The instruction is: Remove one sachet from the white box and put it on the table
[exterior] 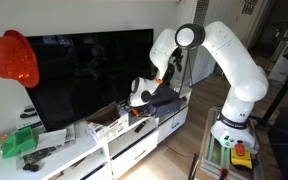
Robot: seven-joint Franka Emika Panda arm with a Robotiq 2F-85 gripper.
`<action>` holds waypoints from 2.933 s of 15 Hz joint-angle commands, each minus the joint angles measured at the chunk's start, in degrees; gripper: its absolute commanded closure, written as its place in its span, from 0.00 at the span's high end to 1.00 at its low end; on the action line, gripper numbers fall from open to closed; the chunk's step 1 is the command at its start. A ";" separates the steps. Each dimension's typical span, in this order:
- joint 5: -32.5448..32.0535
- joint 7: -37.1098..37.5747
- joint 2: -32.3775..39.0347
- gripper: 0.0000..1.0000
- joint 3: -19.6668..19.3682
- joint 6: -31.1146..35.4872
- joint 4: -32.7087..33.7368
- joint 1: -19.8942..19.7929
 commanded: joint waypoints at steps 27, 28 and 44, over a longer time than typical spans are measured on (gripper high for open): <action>15.69 -26.23 -11.82 1.00 -0.93 18.16 -5.51 -3.12; 19.07 -29.44 -13.22 1.00 -2.05 19.50 -6.67 -2.67; 88.56 -97.38 -26.36 1.00 12.46 11.37 -25.25 -13.31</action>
